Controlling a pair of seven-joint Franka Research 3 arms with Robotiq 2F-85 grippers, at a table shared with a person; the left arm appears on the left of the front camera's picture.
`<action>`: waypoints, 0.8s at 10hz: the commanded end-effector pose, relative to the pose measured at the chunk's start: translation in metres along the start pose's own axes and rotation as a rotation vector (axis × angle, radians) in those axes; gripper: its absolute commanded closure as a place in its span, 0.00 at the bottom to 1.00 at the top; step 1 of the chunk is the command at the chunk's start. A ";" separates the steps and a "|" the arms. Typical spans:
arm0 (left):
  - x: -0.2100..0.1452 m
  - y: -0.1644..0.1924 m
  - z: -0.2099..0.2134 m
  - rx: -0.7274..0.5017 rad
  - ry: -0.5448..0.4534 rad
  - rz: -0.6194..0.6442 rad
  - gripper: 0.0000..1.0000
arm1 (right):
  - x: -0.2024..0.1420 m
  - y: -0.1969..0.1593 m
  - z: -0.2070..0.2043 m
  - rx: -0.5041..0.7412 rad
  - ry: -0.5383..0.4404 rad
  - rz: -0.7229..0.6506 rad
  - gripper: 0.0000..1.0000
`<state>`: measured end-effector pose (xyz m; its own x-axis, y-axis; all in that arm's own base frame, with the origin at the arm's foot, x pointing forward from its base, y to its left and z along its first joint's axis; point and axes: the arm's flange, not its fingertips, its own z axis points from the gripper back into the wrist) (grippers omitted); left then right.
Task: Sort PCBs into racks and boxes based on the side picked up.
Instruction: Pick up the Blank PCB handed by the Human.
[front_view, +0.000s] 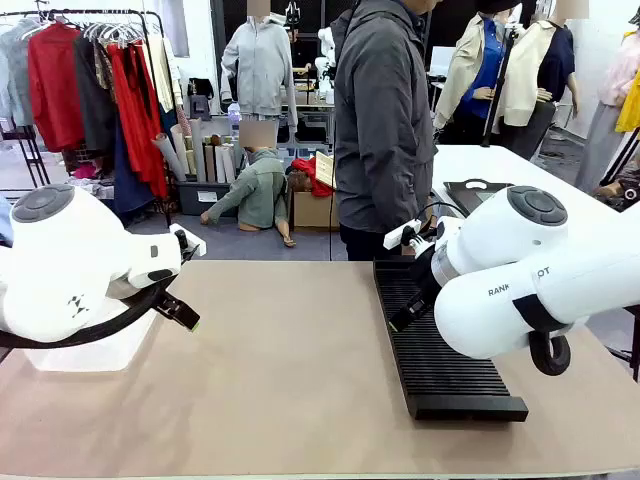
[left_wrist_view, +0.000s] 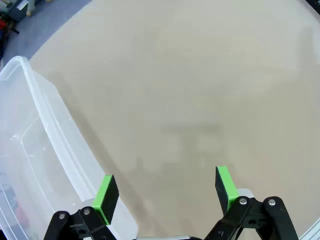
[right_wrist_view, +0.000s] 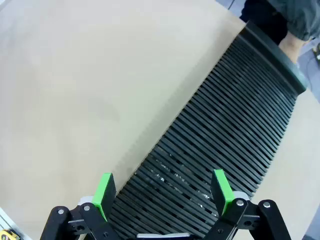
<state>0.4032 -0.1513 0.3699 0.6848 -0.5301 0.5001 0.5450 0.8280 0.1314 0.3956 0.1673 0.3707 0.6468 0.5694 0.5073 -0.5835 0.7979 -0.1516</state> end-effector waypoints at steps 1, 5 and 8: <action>0.000 0.000 0.000 0.000 0.000 0.000 0.00 | 0.000 0.000 0.000 0.000 0.000 0.000 0.00; 0.000 0.000 0.000 0.000 0.000 0.000 0.00 | 0.000 0.000 0.000 0.000 0.000 0.000 0.00; 0.000 0.000 0.000 0.000 0.000 0.000 0.00 | 0.000 0.000 0.000 0.000 0.000 0.000 0.00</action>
<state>0.4032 -0.1513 0.3699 0.6848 -0.5300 0.5001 0.5450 0.8281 0.1313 0.3956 0.1674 0.3706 0.6468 0.5695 0.5072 -0.5835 0.7978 -0.1518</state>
